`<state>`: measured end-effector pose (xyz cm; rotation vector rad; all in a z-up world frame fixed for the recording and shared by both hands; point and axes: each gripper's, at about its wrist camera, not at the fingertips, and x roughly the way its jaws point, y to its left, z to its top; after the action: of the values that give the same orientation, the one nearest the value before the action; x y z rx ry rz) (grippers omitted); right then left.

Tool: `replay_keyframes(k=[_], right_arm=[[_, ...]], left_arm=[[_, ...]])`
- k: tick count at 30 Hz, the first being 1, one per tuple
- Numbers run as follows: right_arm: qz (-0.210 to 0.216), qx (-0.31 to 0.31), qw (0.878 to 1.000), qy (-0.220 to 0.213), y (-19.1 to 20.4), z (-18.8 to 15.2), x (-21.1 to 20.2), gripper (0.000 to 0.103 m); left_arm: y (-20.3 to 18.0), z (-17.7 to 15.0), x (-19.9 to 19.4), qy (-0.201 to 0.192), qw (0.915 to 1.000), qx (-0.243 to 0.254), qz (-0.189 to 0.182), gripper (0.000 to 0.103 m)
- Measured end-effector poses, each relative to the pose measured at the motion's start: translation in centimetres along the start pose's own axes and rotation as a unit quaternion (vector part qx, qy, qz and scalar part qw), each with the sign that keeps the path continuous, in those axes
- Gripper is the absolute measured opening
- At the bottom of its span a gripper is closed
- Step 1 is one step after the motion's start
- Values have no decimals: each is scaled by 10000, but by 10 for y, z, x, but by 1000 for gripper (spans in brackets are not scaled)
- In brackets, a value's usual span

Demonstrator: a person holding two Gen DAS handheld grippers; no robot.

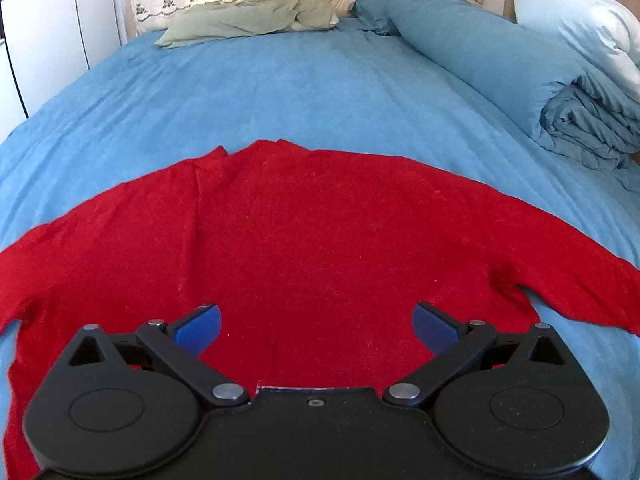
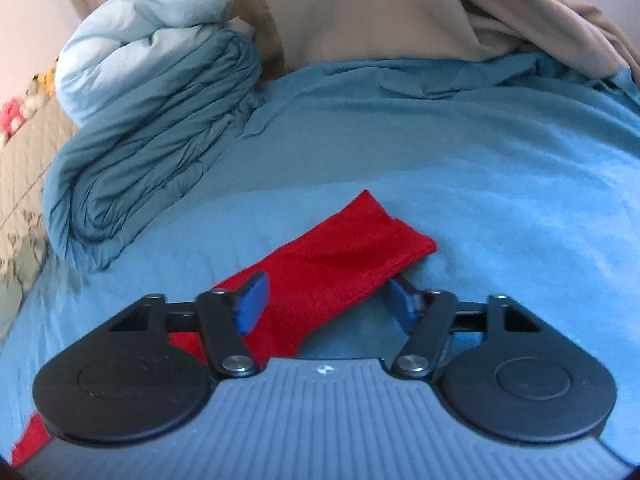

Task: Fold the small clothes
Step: 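Grasp the red sweater's sleeve cuff with the right gripper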

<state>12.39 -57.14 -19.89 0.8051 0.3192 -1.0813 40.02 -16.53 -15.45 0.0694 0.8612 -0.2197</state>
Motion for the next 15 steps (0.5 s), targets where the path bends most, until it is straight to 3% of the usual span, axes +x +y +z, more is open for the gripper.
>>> replay_keyframes(k=[2,3,5,9,12,15], right_arm=[[-22,116,9999,10,-3,2,3,59],[-66,113,9999,18,-3,2,5,43],[-176,8,9998,82,-1,4,10,22],[-52,-303,9995,-21,17,9,4,20],[468,-519,9974,-158,53,14,-15,20],[1292,-861,9875,-276,116,11,-43,20]], left_arm=[[4,2,7,90,9999,-83,46,103],[7,3,10,146,9998,-131,74,103],[14,6,15,233,9994,-230,119,103],[33,10,18,310,9986,-382,170,103],[51,15,18,318,9981,-508,131,103],[73,21,15,297,9975,-647,18,103]])
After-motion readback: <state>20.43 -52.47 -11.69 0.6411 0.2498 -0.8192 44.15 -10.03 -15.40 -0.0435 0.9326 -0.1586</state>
